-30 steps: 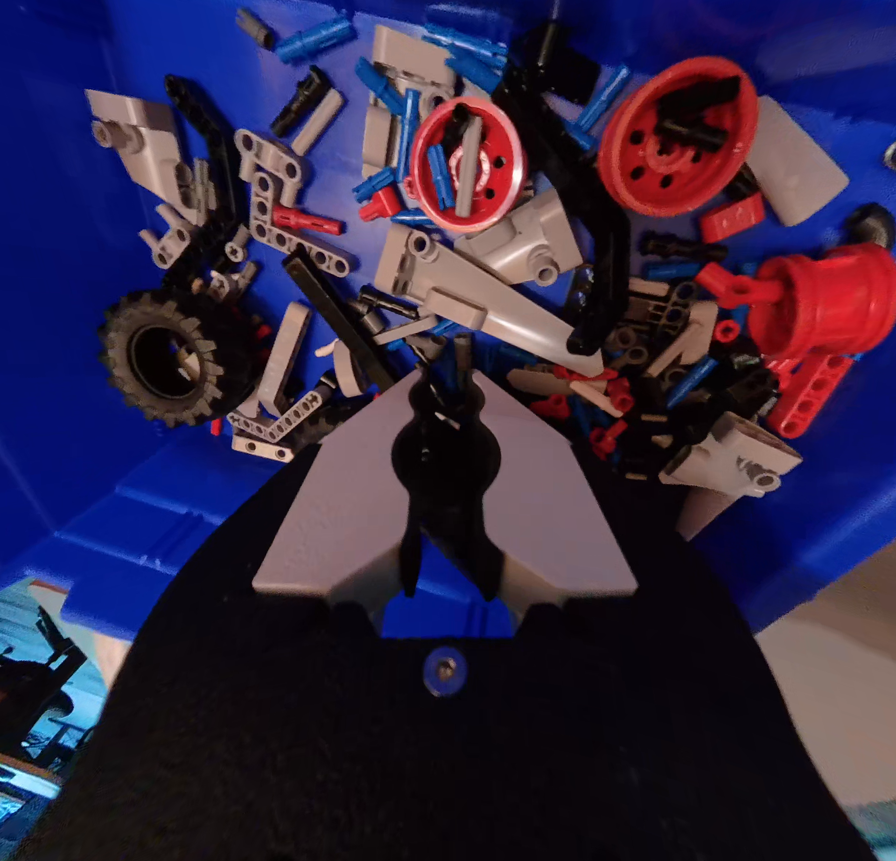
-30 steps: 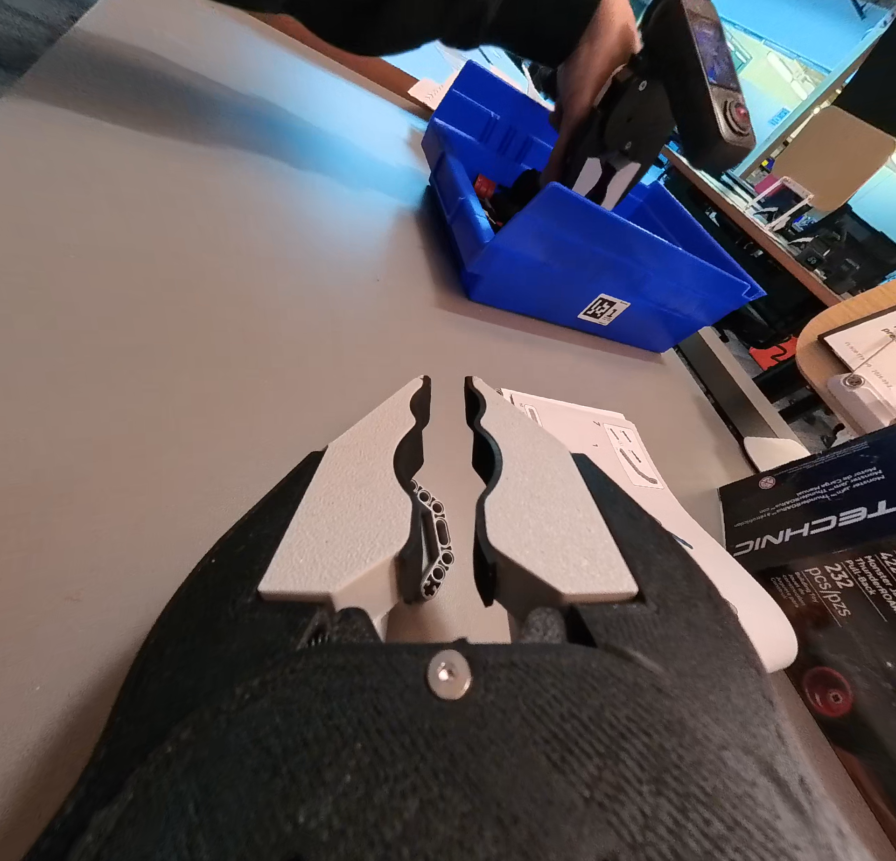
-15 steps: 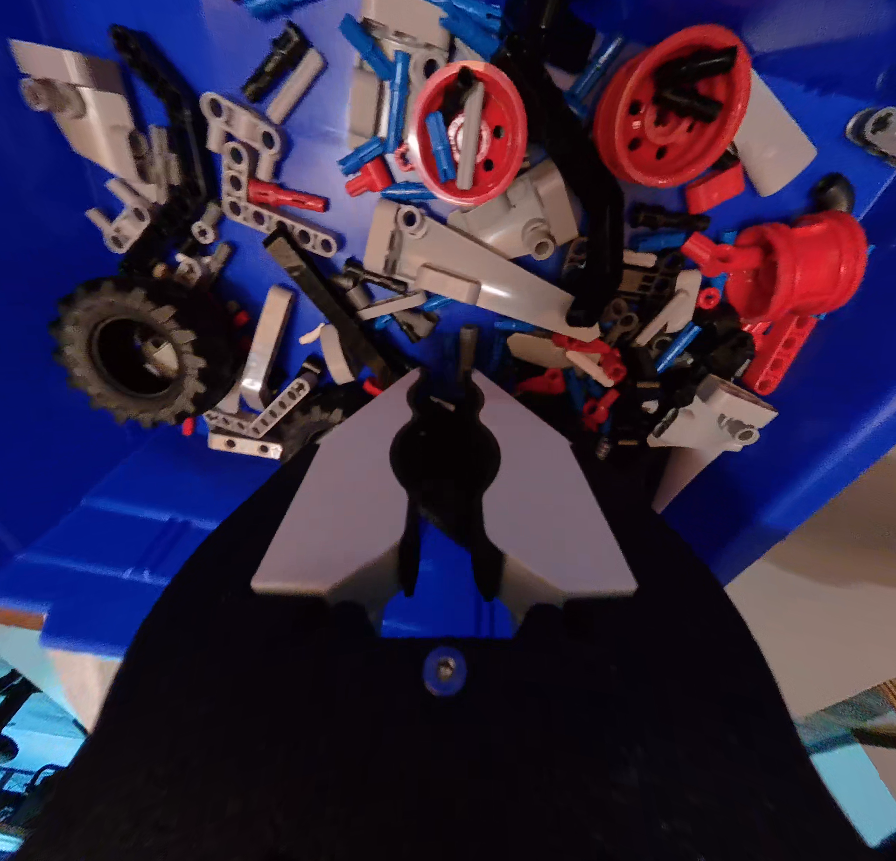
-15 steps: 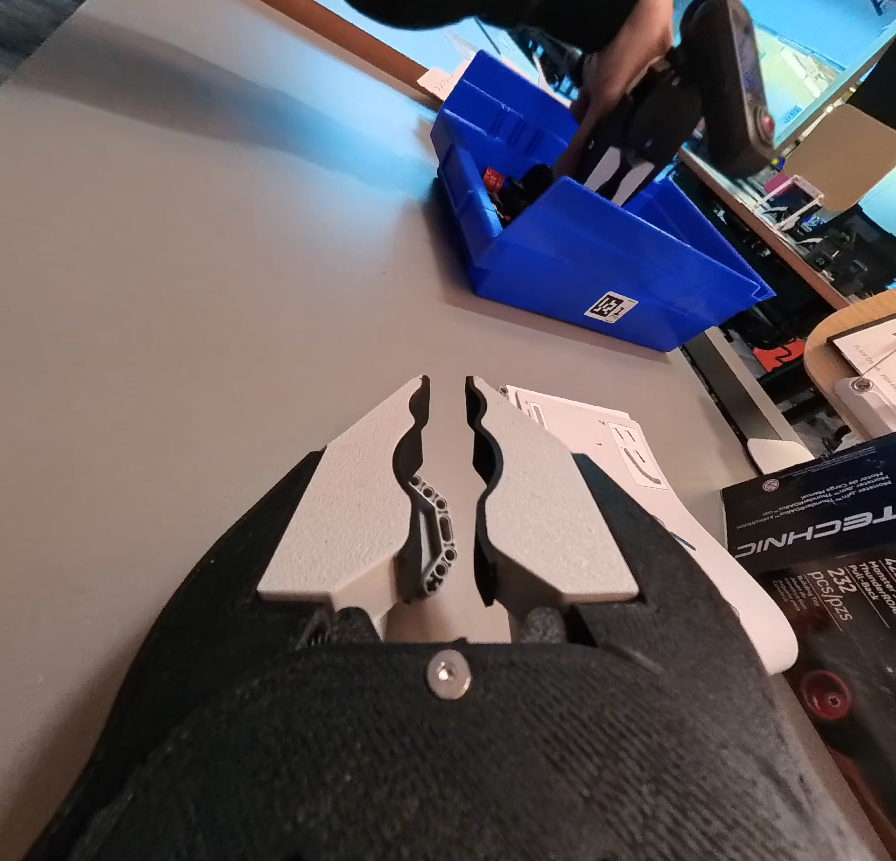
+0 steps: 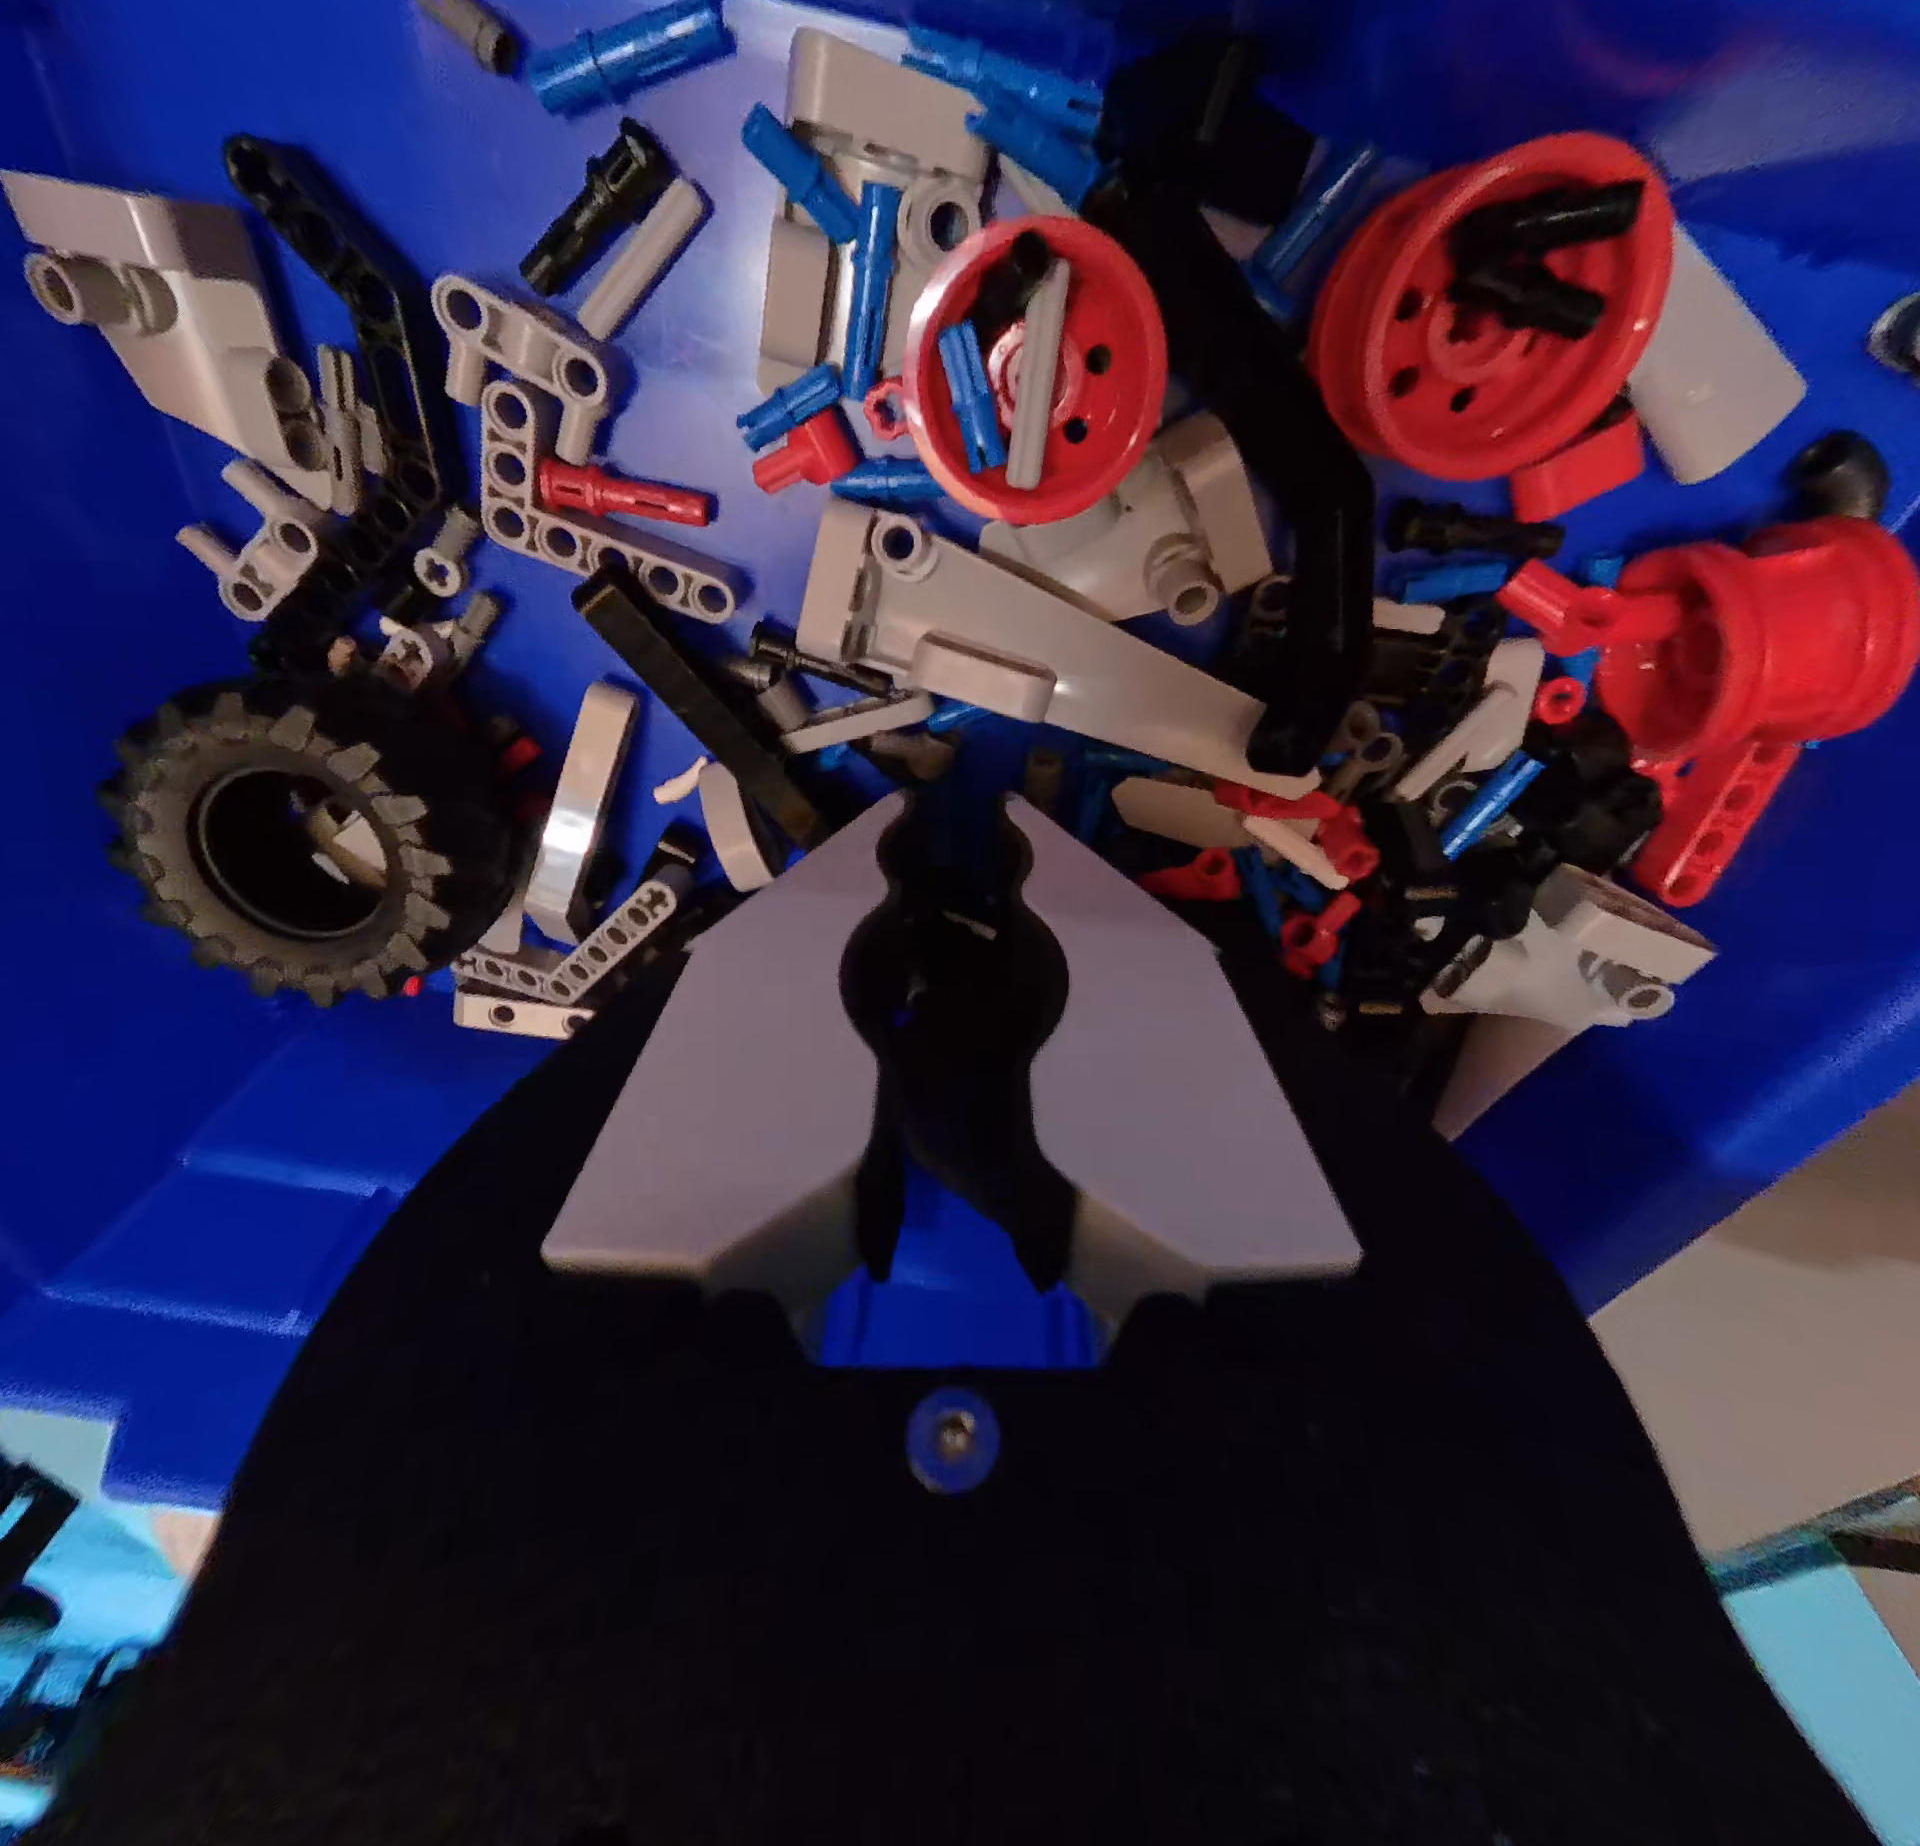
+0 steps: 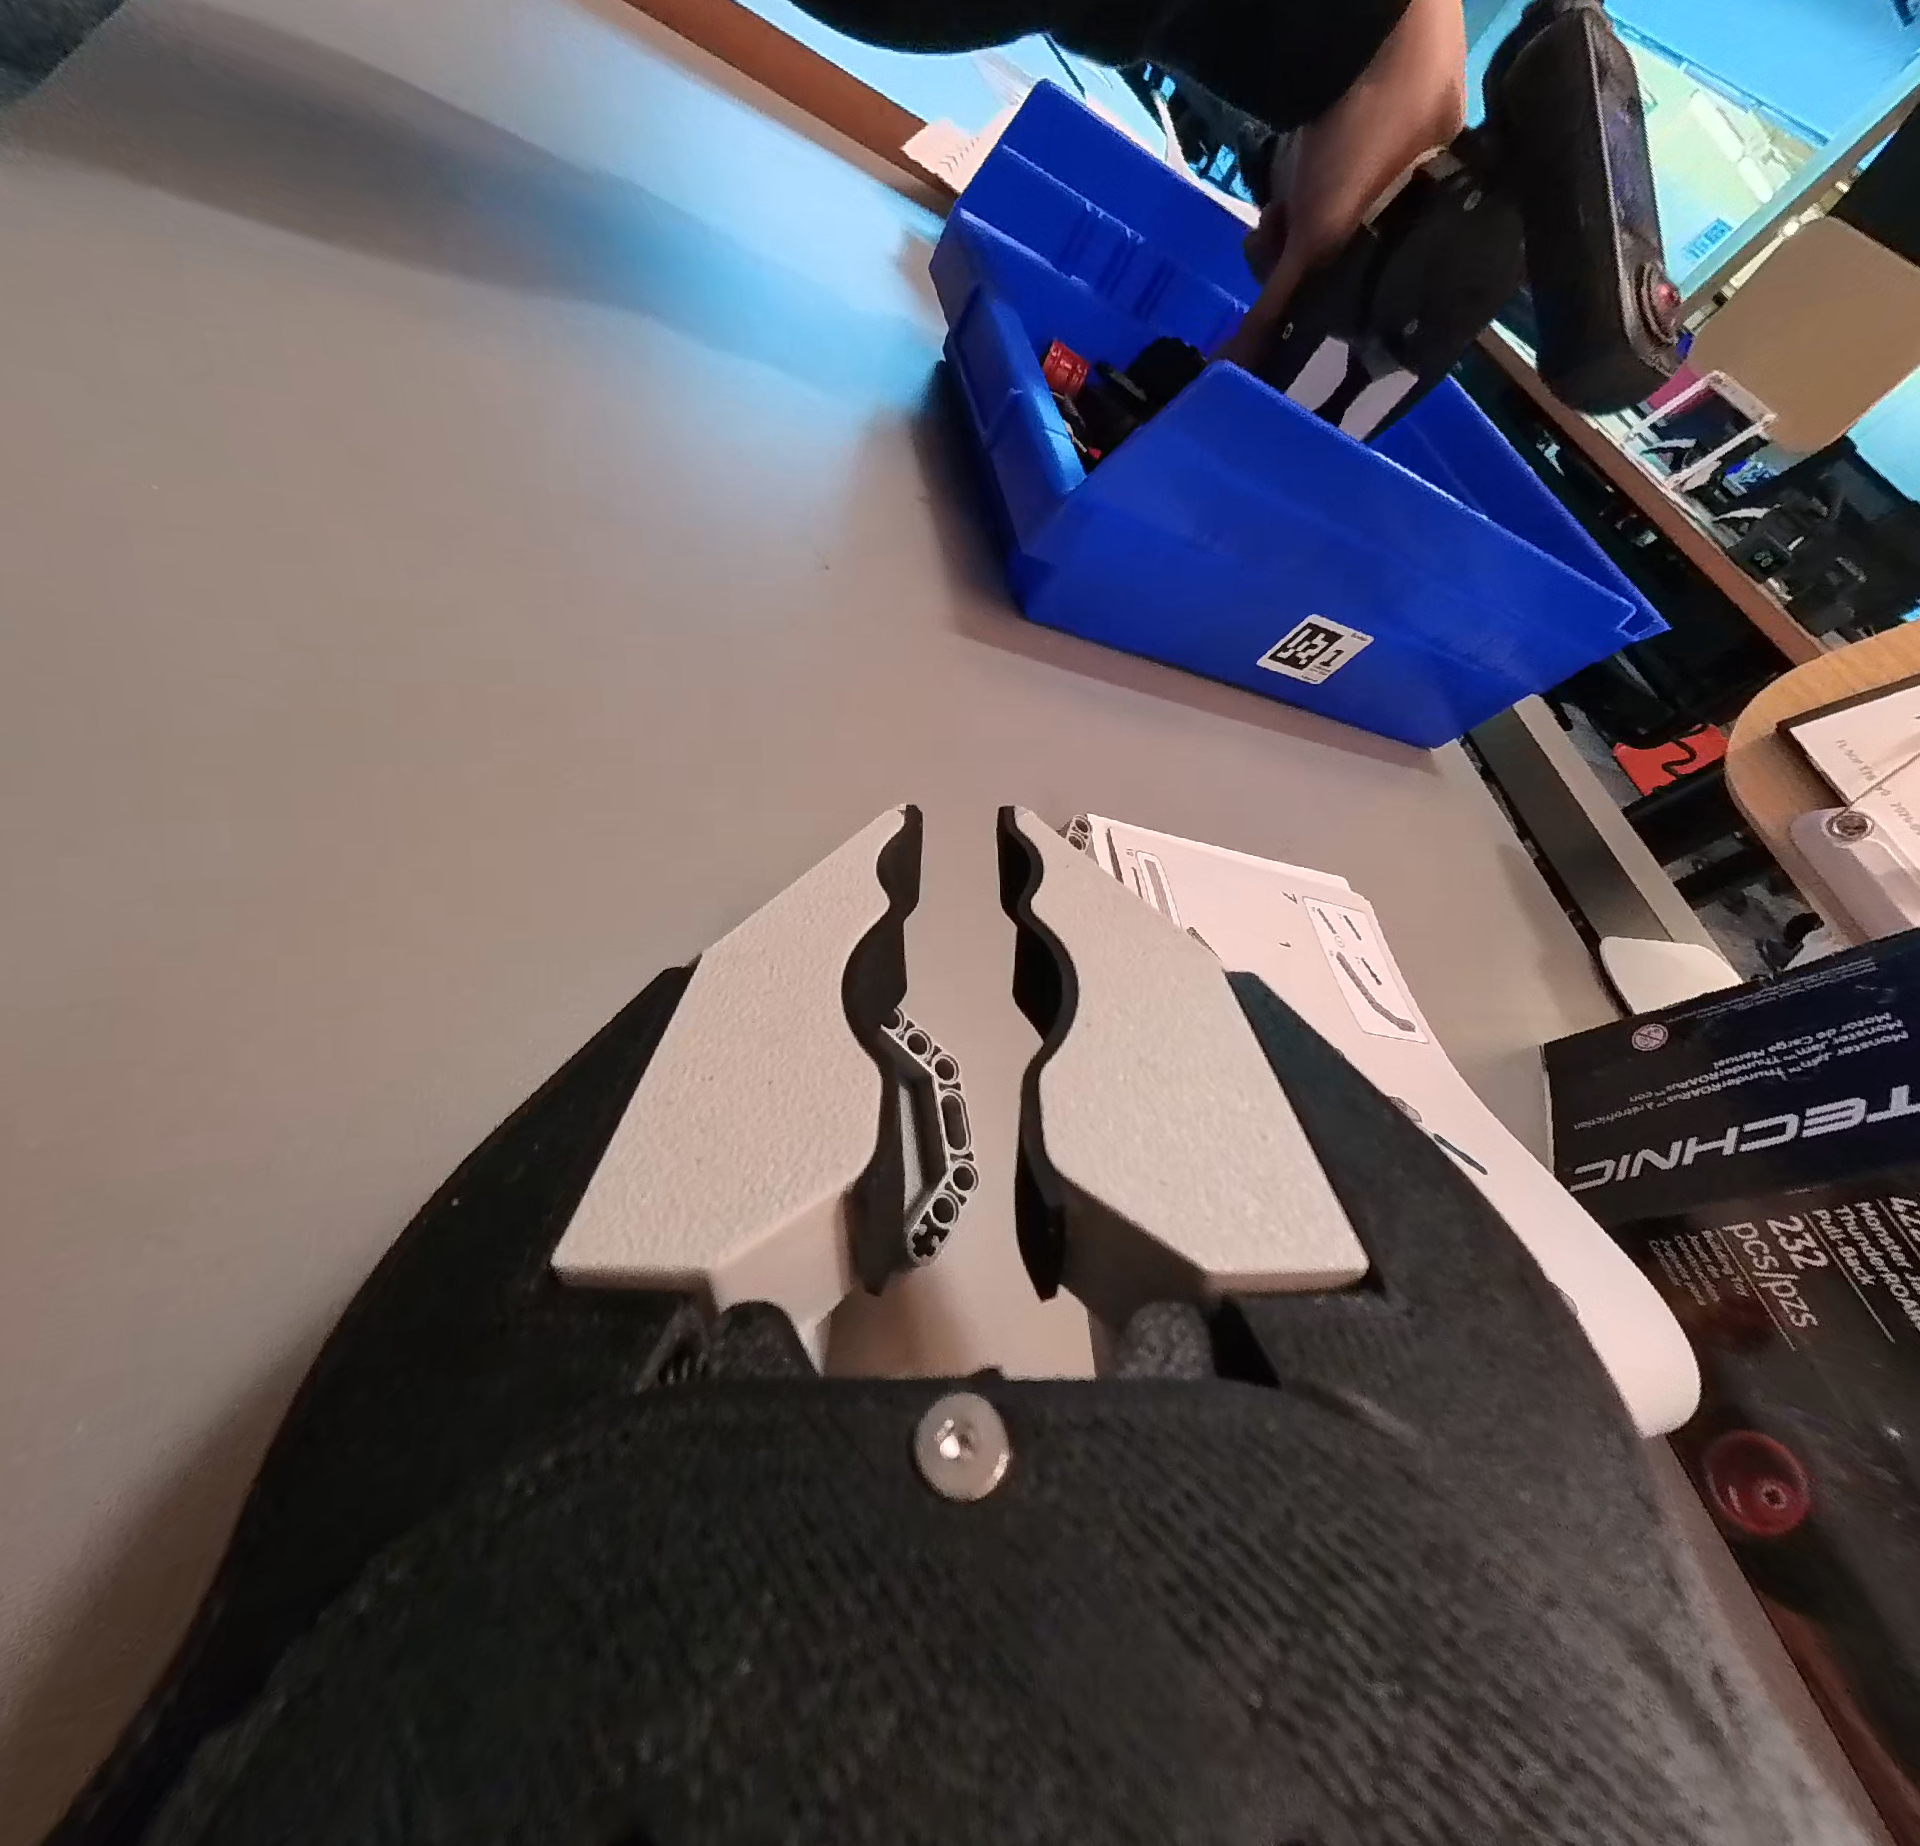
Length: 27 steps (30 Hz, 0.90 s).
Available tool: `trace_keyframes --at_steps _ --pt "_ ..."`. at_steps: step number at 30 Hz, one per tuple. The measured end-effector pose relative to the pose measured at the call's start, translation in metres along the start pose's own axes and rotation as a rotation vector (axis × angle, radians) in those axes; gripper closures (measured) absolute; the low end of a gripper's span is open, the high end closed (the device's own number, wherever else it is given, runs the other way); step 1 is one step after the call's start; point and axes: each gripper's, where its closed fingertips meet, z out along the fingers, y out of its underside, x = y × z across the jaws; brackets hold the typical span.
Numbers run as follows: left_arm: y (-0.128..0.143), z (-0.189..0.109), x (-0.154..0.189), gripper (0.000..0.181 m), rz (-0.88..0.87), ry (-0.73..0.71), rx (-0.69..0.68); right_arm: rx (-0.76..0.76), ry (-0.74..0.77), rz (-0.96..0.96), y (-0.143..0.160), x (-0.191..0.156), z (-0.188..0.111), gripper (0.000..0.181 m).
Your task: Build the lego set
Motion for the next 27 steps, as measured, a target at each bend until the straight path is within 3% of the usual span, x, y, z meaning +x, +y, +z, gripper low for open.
trace_keyframes --at_steps 1,12,15,18,22,24,27 --pt "0.002 0.001 -0.001 0.169 -0.004 -0.006 -0.020 -0.001 -0.002 0.000 0.000 0.000 0.000 0.169" --pt "0.005 -0.001 -0.005 0.178 0.016 -0.081 -0.117 -0.003 0.001 -0.013 0.001 0.002 0.000 0.169" --pt "-0.002 -0.025 -0.009 0.179 -0.018 -0.134 -0.025 0.010 0.015 0.002 0.001 0.006 -0.003 0.169" --pt "-0.020 -0.069 -0.002 0.179 -0.060 -0.202 0.127 0.033 0.032 0.038 0.001 0.010 -0.008 0.170" --pt "-0.078 -0.128 0.057 0.179 -0.021 -0.257 0.443 0.058 0.083 0.061 0.003 0.020 -0.017 0.171" --pt "-0.101 -0.129 0.103 0.179 0.060 -0.267 0.498 0.074 0.134 0.046 0.000 0.030 -0.022 0.173" --pt "-0.136 -0.105 0.166 0.179 0.121 -0.248 0.555 0.082 0.236 0.065 -0.001 0.048 -0.032 0.178"
